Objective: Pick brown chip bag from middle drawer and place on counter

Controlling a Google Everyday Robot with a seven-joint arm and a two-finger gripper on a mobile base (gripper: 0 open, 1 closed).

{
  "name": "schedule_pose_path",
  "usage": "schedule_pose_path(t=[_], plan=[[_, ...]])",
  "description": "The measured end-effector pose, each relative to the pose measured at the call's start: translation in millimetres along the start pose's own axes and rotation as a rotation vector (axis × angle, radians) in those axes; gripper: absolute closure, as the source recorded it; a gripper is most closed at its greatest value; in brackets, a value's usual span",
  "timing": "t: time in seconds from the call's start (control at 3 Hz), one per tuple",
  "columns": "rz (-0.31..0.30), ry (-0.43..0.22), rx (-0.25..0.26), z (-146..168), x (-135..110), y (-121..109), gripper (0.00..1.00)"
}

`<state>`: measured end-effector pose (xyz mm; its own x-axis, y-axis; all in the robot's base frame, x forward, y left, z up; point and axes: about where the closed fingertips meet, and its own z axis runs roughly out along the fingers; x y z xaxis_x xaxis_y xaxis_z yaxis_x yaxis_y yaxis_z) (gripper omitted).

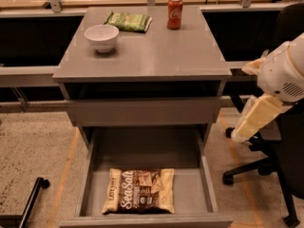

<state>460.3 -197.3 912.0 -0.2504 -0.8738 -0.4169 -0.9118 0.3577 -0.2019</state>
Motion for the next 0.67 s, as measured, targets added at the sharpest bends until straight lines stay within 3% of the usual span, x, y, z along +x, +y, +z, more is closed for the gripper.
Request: schedule_pose_path(t=[0.33,0.67], plan=[[0.052,-0.052,-0.060,55.4,1.3,16.1,0.00],[0.078,-0.064,-0.103,92.2,8.4,26.5,0.00]])
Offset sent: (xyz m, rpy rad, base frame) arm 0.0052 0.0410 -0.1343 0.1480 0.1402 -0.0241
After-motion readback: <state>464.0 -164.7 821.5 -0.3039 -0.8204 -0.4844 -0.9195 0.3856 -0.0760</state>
